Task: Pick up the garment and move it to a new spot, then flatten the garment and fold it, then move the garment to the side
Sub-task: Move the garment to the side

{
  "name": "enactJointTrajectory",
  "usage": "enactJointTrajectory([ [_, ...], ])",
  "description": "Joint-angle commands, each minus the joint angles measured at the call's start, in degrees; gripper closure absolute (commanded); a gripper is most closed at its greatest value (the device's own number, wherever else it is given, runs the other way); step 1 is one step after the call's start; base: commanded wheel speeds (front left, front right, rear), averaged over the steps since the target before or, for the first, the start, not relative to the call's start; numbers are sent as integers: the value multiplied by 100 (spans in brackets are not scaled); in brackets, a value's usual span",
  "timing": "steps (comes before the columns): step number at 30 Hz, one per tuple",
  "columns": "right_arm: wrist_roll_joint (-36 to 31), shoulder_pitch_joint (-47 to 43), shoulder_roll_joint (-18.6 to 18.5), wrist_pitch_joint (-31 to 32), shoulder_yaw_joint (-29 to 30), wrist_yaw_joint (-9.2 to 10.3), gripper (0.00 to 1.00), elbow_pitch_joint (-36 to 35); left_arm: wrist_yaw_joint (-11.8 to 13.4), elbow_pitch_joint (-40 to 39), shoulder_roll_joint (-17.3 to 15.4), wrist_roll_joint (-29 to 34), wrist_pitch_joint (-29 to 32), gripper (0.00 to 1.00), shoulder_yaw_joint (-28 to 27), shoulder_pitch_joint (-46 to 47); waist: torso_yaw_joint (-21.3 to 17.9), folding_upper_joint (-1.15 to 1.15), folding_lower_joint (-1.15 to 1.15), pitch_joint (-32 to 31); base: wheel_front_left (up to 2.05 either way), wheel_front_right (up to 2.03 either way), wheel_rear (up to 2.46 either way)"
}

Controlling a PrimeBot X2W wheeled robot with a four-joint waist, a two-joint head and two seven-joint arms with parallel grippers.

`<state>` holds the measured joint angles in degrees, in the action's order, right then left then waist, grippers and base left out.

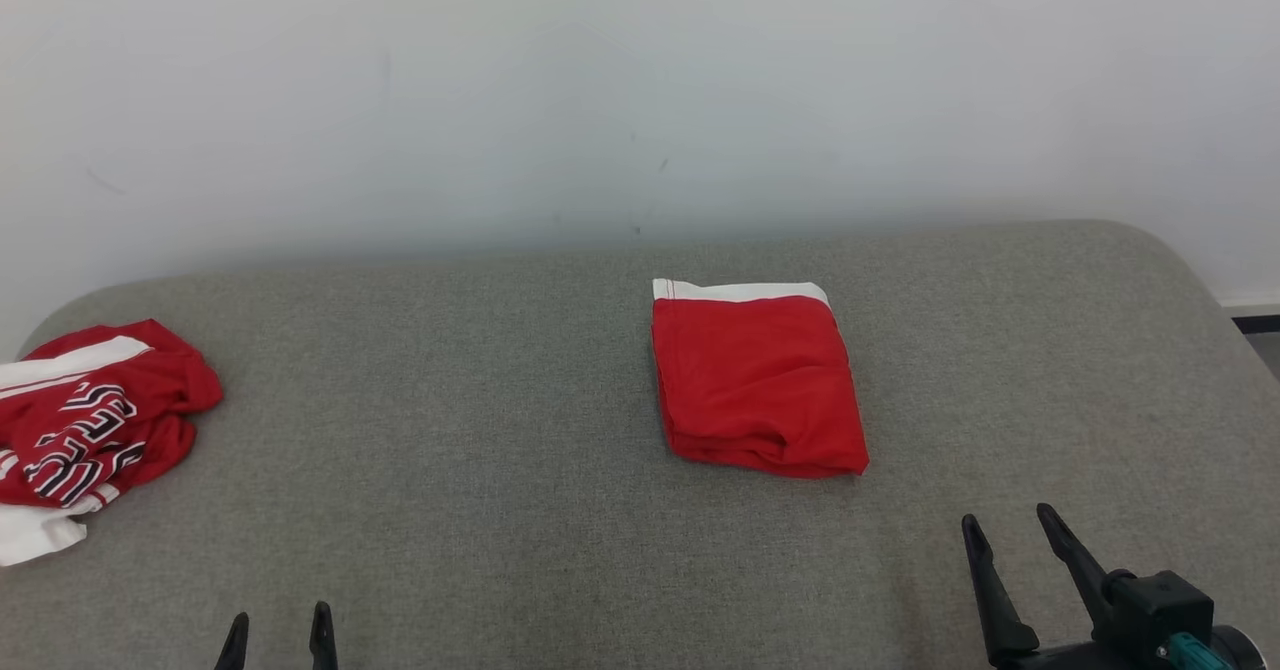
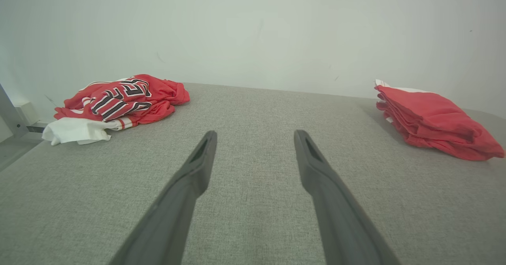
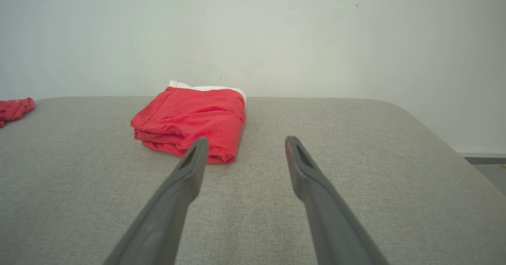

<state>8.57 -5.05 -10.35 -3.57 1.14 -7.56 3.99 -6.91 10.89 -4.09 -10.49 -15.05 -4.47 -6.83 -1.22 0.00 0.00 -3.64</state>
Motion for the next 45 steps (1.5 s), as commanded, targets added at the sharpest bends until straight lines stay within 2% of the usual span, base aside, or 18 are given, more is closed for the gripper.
enactJointTrajectory([
  [1,0,-2,16,-34,-2,12,0,-26,-5,19,18,27,-19,0,-31,-52,-6,0,0,10,0,0,0],
  [11,-52,33,40,95,122,12,0,-40,-25,74,51,35,-18,0,-36,17,-19,0,0,35,0,0,0],
  [17,84,151,81,434,209,12,0,-121,-39,69,58,40,-18,0,-11,54,20,0,0,46,0,0,0],
  [19,153,275,174,878,339,12,0,-144,-40,36,62,45,-18,0,-18,48,27,0,0,69,0,0,0],
  [22,325,700,246,1823,206,12,0,-308,-44,5,76,48,-19,0,-7,58,54,0,0,152,0,0,0],
  [26,521,1402,167,3181,124,12,0,-382,-49,23,91,19,-19,0,76,124,161,0,0,262,0,0,0],
  [29,602,2066,259,4096,326,11,0,-220,-54,28,100,11,-18,0,171,133,310,0,0,363,0,0,0],
  [32,398,2615,254,4806,705,11,0,142,-59,29,106,16,-18,0,298,250,542,0,0,550,0,0,0],
  [38,-227,3590,423,5429,1633,11,0,1117,-65,10,113,7,-19,0,527,426,1052,0,0,942,0,0,0],
  [45,-1045,4295,475,5525,2239,11,0,1979,-51,26,121,-55,-19,0,685,597,1484,0,0,1303,0,0,0],
])
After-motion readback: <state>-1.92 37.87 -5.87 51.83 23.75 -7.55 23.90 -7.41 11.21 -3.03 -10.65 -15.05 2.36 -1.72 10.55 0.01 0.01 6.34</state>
